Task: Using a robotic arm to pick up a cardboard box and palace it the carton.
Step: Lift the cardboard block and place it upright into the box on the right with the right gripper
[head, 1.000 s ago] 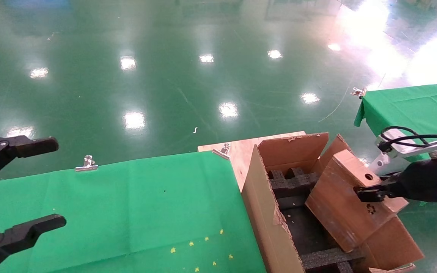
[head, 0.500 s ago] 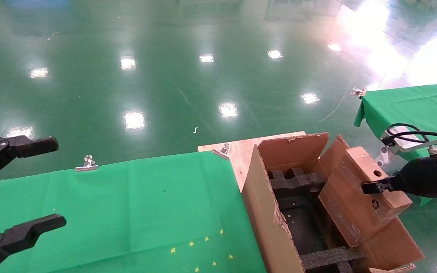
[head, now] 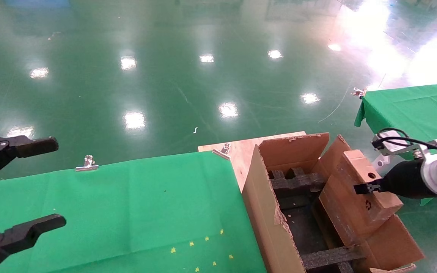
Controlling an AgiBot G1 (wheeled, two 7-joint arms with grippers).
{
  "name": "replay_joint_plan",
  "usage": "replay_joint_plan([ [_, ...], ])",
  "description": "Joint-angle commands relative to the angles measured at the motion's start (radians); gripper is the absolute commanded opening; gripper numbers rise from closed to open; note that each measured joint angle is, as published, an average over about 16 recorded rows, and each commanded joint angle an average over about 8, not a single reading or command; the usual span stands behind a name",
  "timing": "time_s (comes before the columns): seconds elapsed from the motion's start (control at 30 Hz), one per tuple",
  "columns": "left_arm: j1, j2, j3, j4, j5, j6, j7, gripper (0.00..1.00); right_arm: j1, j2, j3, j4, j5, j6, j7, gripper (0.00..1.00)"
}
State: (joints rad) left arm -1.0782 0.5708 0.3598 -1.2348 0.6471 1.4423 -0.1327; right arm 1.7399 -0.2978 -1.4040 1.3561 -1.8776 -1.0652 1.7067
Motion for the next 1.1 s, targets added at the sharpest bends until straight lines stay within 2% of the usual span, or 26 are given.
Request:
replay_joint_plan([
  [0.03, 0.000, 0.000, 0.000, 0.000, 0.000, 0.000, 0.000, 1.00, -0.011, -0.009, -0.007, 0.000, -0.018, 0.013, 0.021, 0.00],
  [0.33, 0.000, 0.000, 0.000, 0.000, 0.000, 0.000, 0.000, 1.00, -0.084, -0.027, -0.037, 0.000, -0.059, 0.096, 0.097, 0.00],
  [0.63, 0.000, 0.000, 0.000, 0.000, 0.000, 0.000, 0.000, 1.00, -0.185, -0.043, -0.072, -0.005, -0.139, 0.246, 0.174, 0.00],
  [0.9, 0.000, 0.000, 0.000, 0.000, 0.000, 0.000, 0.000, 1.00, -0.280, -0.057, -0.093, -0.016, -0.302, 0.389, 0.304, 0.00],
  [1.1, 0.000, 0.000, 0.000, 0.000, 0.000, 0.000, 0.000, 1.00, -0.323, -0.077, -0.084, -0.011, -0.463, 0.412, 0.440, 0.00],
])
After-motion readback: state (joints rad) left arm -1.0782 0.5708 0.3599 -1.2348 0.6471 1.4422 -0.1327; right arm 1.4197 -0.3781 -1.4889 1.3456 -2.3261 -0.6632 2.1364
